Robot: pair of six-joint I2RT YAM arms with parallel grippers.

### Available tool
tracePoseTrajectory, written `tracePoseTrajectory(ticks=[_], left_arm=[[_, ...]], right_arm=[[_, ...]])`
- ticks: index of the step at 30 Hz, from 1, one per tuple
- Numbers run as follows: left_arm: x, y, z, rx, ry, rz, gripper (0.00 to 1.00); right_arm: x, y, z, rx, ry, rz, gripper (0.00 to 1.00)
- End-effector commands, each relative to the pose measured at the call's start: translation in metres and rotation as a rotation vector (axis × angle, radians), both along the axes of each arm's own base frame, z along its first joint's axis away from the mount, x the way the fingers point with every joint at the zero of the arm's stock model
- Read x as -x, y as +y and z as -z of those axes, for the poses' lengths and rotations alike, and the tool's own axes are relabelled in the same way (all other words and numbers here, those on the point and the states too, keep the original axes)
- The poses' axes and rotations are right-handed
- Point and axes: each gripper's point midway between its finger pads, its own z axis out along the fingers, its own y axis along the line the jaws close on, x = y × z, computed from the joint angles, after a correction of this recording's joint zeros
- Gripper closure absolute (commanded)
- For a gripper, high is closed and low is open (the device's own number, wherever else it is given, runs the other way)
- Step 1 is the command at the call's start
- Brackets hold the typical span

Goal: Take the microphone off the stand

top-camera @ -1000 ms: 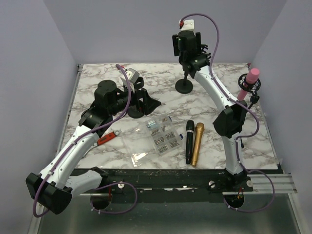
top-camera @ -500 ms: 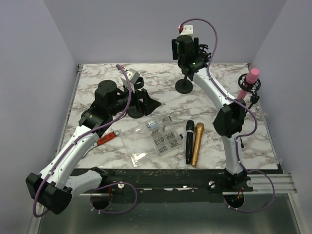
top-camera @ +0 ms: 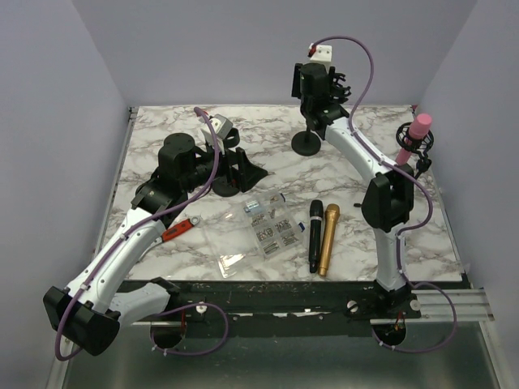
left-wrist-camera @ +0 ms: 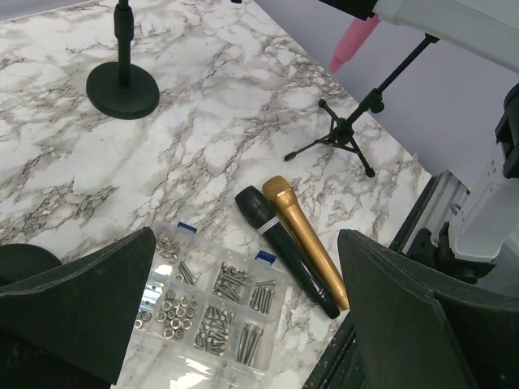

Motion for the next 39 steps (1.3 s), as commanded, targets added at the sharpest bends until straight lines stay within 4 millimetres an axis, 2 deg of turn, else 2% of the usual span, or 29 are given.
tracePoseTrajectory(ticks=[1, 7, 11, 15, 20, 26, 28, 29, 30, 32, 36, 38, 39], left_arm=[[-0.003, 0.0, -0.006, -0.004, -0.025, -0.009, 0.01], [-0.003, -0.001, -0.004, -0.005, -0.02, -0.008, 0.01], [-0.003, -0.001, -0.004, -0.004, -0.019, -0.008, 0.01], [-0.004, -0.002, -0.002, -0.005, -0.013, -0.005, 0.01], [-0.005, -0.002, 0.001, -0.009, -0.007, -0.006, 0.02], [-0.006, -0.003, 0.001, -0.01, -0.005, -0.008, 0.01], [-0.007, -0.003, 0.002, -0.011, -0.002, -0.008, 0.01], [-0.007, -0.003, 0.003, -0.012, -0.001, -0.009, 0.02], [-0.007, -0.003, 0.003, -0.013, 0.0, -0.008, 0.01], [-0.008, -0.003, 0.005, -0.016, 0.004, -0.008, 0.01], [-0.009, -0.004, 0.007, -0.022, 0.009, -0.01, 0.01], [-0.009, -0.004, 0.007, -0.022, 0.011, -0.009, 0.01], [-0.009, -0.004, 0.008, -0.022, 0.01, -0.008, 0.01]], right_arm=[[0.032, 0.004, 0.149, 0.073, 0.385, -0.049, 0.37], [0.048, -0.001, 0.189, 0.095, 0.486, -0.045, 0.43], [0.056, -0.006, 0.208, 0.113, 0.523, -0.037, 0.44], [0.056, -0.008, 0.216, 0.132, 0.534, -0.034, 0.44], [0.051, -0.006, 0.208, 0.146, 0.528, -0.038, 0.45], [0.039, 0.001, 0.171, 0.138, 0.481, -0.065, 0.43], [0.036, 0.002, 0.153, 0.13, 0.457, -0.069, 0.34], [0.036, 0.003, 0.143, 0.125, 0.444, -0.07, 0.24], [0.034, 0.004, 0.13, 0.114, 0.426, -0.069, 0.15], [0.034, 0.006, 0.103, 0.086, 0.39, -0.073, 0.09], [0.039, 0.009, 0.041, 0.02, 0.306, -0.094, 0.05], [0.05, 0.01, 0.009, -0.022, 0.267, -0.111, 0.04], [0.057, 0.01, 0.001, -0.038, 0.26, -0.124, 0.03]])
